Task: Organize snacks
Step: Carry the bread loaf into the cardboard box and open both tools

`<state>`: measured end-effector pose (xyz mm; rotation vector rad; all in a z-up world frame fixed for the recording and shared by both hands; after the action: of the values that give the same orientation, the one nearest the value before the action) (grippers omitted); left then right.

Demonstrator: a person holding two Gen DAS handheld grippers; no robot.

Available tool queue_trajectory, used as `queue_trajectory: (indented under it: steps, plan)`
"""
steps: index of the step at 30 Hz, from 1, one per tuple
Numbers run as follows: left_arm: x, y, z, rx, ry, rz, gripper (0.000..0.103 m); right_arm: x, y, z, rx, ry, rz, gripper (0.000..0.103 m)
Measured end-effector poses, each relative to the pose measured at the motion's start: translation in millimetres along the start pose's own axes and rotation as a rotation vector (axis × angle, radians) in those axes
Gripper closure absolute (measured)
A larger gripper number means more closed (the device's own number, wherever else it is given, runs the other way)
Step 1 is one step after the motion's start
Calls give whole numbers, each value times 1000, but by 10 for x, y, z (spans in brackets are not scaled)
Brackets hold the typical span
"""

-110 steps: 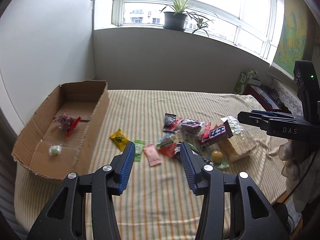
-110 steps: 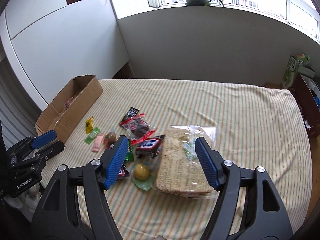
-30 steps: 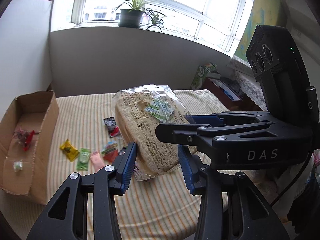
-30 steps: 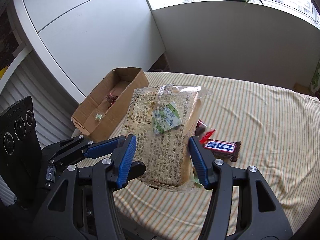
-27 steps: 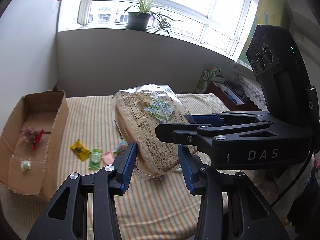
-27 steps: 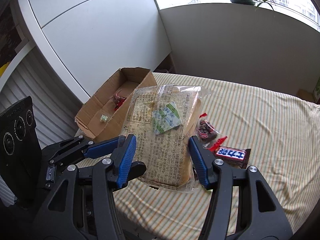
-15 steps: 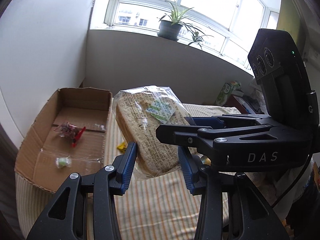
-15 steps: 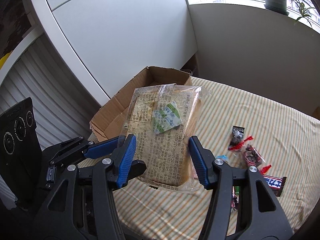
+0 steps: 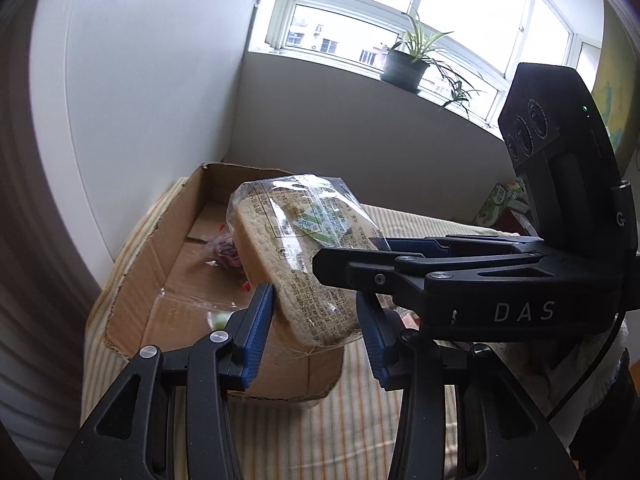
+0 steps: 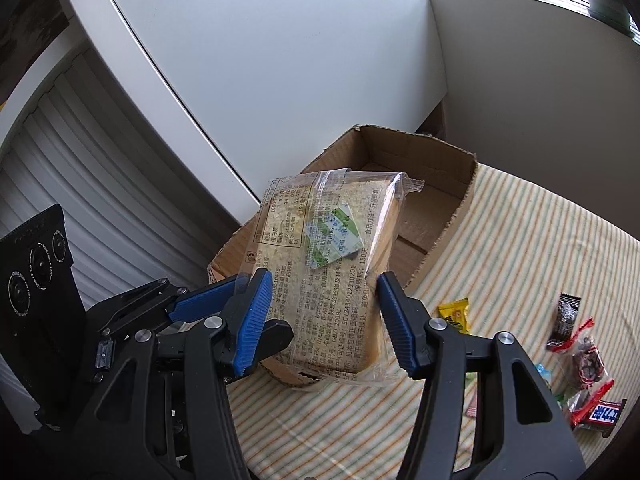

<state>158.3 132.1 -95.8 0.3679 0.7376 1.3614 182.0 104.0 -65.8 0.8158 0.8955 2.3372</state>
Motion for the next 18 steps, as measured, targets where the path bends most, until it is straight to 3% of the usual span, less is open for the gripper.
queue_trajectory:
  steps: [6, 10, 18]
  plan:
    - [241, -5, -15, 4, 35, 33, 62, 121, -221, 21, 26, 20, 20, 45]
    - [345, -28, -41, 8, 44, 68, 67, 96, -291, 48, 22, 30, -10, 45]
    - [389, 20, -30, 0, 63, 76, 67, -38, -149, 1, 2, 12, -37, 45]
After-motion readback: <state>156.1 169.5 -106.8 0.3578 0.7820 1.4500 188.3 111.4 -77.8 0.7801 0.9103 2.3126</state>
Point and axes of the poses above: each gripper's, at about its wrist camera, not at the fingertips, and y roughly against the way its jaws point, x to its left, z to its top, the point moved 9 cm from there along -y, roughly the way its jaws point, and after that the axes turned 1 degree about y, right-handed, at the moved point
